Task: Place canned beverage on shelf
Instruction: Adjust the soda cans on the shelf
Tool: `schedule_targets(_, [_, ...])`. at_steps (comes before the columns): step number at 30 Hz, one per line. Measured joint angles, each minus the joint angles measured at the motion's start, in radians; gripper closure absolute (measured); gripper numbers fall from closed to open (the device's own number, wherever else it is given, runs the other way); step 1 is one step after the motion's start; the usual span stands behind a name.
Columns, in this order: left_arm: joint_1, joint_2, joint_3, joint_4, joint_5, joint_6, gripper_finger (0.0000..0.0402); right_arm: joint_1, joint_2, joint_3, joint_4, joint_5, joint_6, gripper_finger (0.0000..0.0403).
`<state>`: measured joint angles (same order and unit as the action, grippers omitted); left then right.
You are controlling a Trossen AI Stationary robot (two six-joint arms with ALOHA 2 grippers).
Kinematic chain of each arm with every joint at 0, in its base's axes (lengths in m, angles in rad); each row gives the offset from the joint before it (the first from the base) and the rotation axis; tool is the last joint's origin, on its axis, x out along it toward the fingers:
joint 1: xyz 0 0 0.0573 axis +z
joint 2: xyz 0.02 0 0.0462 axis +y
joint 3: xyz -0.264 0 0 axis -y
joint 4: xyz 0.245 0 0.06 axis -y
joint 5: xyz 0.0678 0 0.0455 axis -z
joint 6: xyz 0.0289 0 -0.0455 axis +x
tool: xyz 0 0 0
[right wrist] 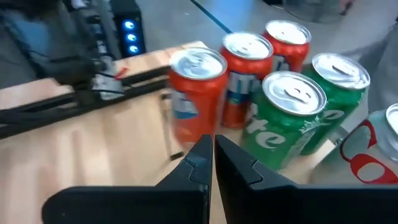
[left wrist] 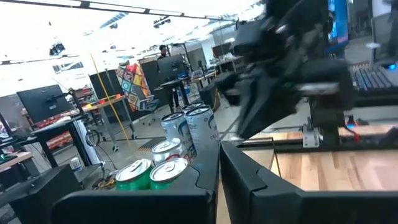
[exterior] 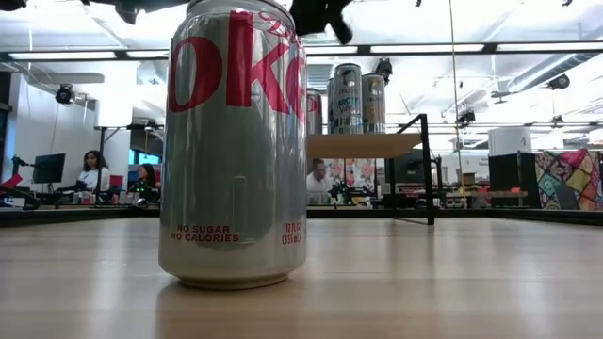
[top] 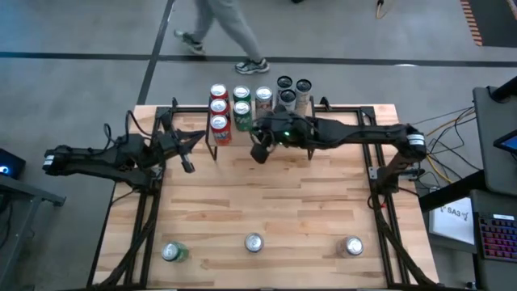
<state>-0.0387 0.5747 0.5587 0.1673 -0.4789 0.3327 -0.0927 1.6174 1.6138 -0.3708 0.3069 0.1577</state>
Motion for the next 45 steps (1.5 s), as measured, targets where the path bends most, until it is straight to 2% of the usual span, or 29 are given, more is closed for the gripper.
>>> schedule_targets(7, [0.000, 0.000, 0.000, 0.036, 0.017, -0.040, 0.0402, 0.101, -0.108, 0.000, -0.106, -0.002, 0.011, 0.0394])
schedule_targets(14, [0.000, 0.029, 0.024, 0.071, 0.199, -0.097, 0.0402, 0.194, -0.191, 0.000, -0.233, 0.000, 0.044, 0.0394])
schedule_targets(20, [-0.008, 0.128, 0.052, 0.128, 0.270, -0.179, 0.0402, 0.271, -0.231, 0.000, -0.376, 0.000, 0.099, 0.0394])
schedule_targets(29, [-0.098, 0.269, 0.137, 0.137, 0.260, -0.223, 0.0402, 0.375, -0.250, 0.000, -0.557, 0.006, 0.201, 0.0394])
schedule_targets(40, [-0.268, 0.414, 0.269, 0.118, 0.050, -0.211, 0.0402, 0.457, -0.252, 0.000, -0.725, 0.004, 0.298, 0.0394])
schedule_targets(45, [-0.296, 0.484, 0.345, 0.100, 0.038, -0.197, 0.0402, 0.441, -0.282, 0.000, -0.769, 0.004, 0.351, 0.0394])
